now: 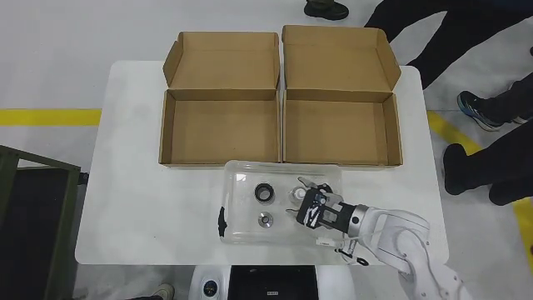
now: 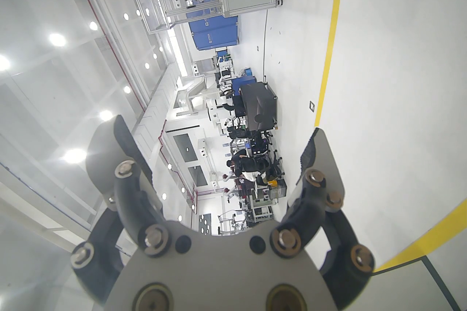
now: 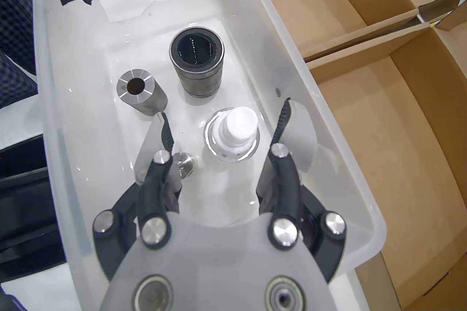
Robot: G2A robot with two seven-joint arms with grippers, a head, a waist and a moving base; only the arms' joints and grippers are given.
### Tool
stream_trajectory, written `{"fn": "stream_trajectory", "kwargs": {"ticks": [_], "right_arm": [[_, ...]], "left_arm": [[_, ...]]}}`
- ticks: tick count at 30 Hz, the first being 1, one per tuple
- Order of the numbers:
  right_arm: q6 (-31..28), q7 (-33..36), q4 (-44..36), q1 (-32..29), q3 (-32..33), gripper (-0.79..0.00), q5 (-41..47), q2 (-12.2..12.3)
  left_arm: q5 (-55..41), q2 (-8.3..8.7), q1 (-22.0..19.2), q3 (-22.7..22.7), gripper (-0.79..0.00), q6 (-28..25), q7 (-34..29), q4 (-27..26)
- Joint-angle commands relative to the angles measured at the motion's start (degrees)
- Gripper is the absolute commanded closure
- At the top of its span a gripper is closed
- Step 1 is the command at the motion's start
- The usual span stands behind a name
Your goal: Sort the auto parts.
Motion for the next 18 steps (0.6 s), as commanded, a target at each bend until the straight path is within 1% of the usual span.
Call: {"fn": "stream_trajectory", "kwargs": {"ticks": [1, 2, 5, 8, 9, 11, 13, 18], "right_arm": [[0.0, 0.1, 0.4, 0.2, -0.3, -0.422, 0.0, 0.0], [0.0, 0.2, 0.6, 0.2, -0.5, -0.391, -0.1, 0.1], [0.0, 0.0, 1.1, 0.5, -0.8, -0.345, 0.0, 0.1], [0.0, -0.1, 1.5, 0.7, -0.9, -0.32, 0.3, 0.2], [0.1, -0.1, 1.6, 0.8, -0.9, -0.292, 0.4, 0.2], [0.0, -0.3, 1.5, 0.9, -0.8, -0.188, 1.0, 0.3], [-0.2, -0.7, 1.4, 0.9, -0.4, -0.006, 1.8, 0.4], [-1.5, -1.5, -0.2, 0.1, 1.2, 0.0, 5.4, 0.7]], "left_arm": [[0.0, 0.0, 0.0, 0.0, -0.785, 0.0, 0.0, 0.0], [0.0, 0.0, 0.0, 0.0, -0.785, 0.0, 0.0, 0.0], [0.0, 0.0, 0.0, 0.0, -0.785, 0.0, 0.0, 0.0], [0.0, 0.0, 0.0, 0.0, -0.785, 0.0, 0.0, 0.0], [0.0, 0.0, 0.0, 0.0, -0.785, 0.0, 0.0, 0.0], [0.0, 0.0, 0.0, 0.0, -0.785, 0.0, 0.0, 0.0], [0.0, 0.0, 0.0, 0.0, -0.785, 0.0, 0.0, 0.0], [0.0, 0.0, 0.0, 0.0, -0.785, 0.0, 0.0, 0.0]]}}
